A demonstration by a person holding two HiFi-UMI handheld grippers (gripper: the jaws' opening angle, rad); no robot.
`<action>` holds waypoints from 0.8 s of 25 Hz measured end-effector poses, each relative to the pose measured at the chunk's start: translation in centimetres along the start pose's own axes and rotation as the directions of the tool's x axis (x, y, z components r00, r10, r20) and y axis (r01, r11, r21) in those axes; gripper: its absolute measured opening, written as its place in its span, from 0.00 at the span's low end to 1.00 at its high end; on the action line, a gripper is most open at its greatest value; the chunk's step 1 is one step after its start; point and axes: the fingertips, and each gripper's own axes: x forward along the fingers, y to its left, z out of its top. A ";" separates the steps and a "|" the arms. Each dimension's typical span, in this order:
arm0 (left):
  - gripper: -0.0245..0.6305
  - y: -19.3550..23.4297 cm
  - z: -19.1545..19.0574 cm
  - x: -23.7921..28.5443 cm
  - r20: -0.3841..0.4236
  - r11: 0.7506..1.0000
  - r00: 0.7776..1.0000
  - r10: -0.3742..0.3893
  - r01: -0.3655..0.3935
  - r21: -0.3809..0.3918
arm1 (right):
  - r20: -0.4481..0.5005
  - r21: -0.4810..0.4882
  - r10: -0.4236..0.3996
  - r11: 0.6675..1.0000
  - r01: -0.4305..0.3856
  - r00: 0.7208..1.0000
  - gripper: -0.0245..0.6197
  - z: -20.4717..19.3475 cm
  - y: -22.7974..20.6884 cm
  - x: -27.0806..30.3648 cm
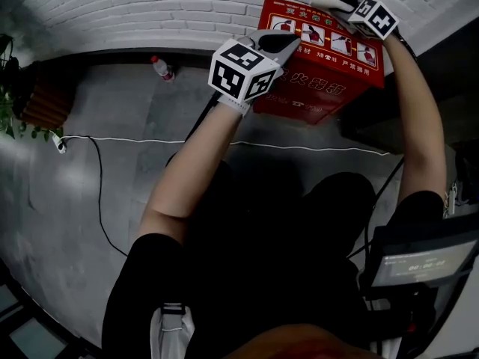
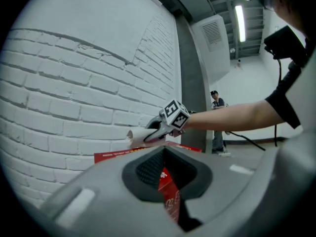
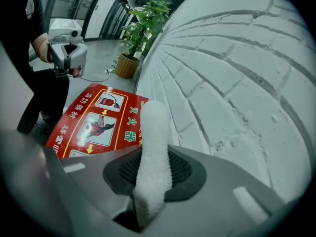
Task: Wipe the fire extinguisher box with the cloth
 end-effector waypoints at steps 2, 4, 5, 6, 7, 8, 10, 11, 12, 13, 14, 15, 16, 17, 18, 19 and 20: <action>0.04 0.1 -0.2 0.0 -0.003 1.000 1.000 -0.001 0.001 -0.003 | -0.020 -0.003 0.021 1.000 -0.021 1.000 0.18 -0.3 0.6 1.2; 0.04 0.2 -0.5 0.0 -0.004 1.000 1.000 -0.001 0.001 -0.007 | -0.007 -0.002 0.036 0.999 -0.036 0.999 0.17 -0.3 1.3 1.8; 0.04 0.3 -0.6 -0.1 -0.005 1.000 1.000 0.000 0.000 -0.008 | 0.007 0.000 0.044 0.999 -0.044 0.999 0.17 -0.1 1.7 1.7; 0.04 0.3 -0.7 -0.2 -0.006 1.000 1.000 0.001 -0.001 -0.009 | 0.021 0.000 0.055 0.998 -0.055 0.998 0.17 0.1 2.2 1.4; 0.04 0.3 -0.8 -0.3 -0.007 1.000 1.000 0.003 -0.003 -0.011 | 0.030 -0.005 0.069 0.998 -0.069 0.997 0.17 0.3 2.8 1.1; 0.04 0.4 -0.8 -0.4 -0.008 1.000 1.000 0.005 -0.005 -0.013 | 0.033 -0.014 0.084 0.996 -0.083 0.996 0.17 0.6 3.5 0.7; 0.04 0.4 -0.8 -0.5 -0.009 1.000 1.000 0.011 -0.011 -0.014 | 0.035 -0.037 0.112 0.993 -0.111 0.993 0.17 1.1 5.2 0.1; 0.04 0.4 -0.9 -0.4 -0.010 1.000 1.000 0.016 -0.016 -0.012 | 0.039 -0.049 0.125 0.991 -0.123 0.991 0.17 1.4 6.1 -0.2; 0.04 0.4 -1.1 -0.3 -0.014 1.000 1.000 0.022 -0.022 -0.010 | 0.043 -0.061 0.137 0.989 -0.134 0.990 0.17 1.6 7.0 -0.5; 0.04 0.4 -1.3 0.0 -0.019 1.000 0.999 0.029 -0.029 -0.007 | 0.048 -0.072 0.148 0.987 -0.144 0.988 0.17 1.7 7.8 -0.7; 0.04 0.5 -1.6 0.2 -0.028 0.999 0.999 0.038 -0.038 -0.006 | 0.052 -0.080 0.158 0.985 -0.154 0.986 0.17 1.8 8.7 -1.0; 0.04 0.6 -1.9 0.4 -0.036 0.999 0.998 0.047 -0.048 -0.006 | 0.055 -0.089 0.167 0.983 -0.162 0.984 0.17 1.9 9.5 -1.3; 0.04 0.7 -2.2 0.4 -0.044 0.998 0.997 0.057 -0.058 -0.006 | 0.055 -0.098 0.175 0.981 -0.170 0.983 0.17 2.1 10.4 -1.6; 0.04 0.7 -2.3 0.4 -0.049 0.998 0.997 0.067 -0.067 -0.007 | 0.053 -0.108 0.183 0.978 -0.177 0.982 0.17 2.3 11.3 -2.0; 0.04 0.8 -2.3 0.3 -0.053 0.997 0.996 0.076 -0.076 -0.006 | 0.050 -0.118 0.191 0.976 -0.184 0.980 0.17 2.5 12.1 -2.3; 0.04 0.7 -2.3 0.2 -0.054 0.996 0.995 0.083 -0.084 -0.005 | 0.046 -0.127 0.198 0.973 -0.191 0.979 0.17 2.8 12.9 -2.7; 0.04 0.7 -2.2 0.1 -0.055 0.996 0.994 0.090 -0.091 -0.004 | 0.043 -0.136 0.207 0.970 -0.200 0.977 0.17 3.1 13.7 -3.1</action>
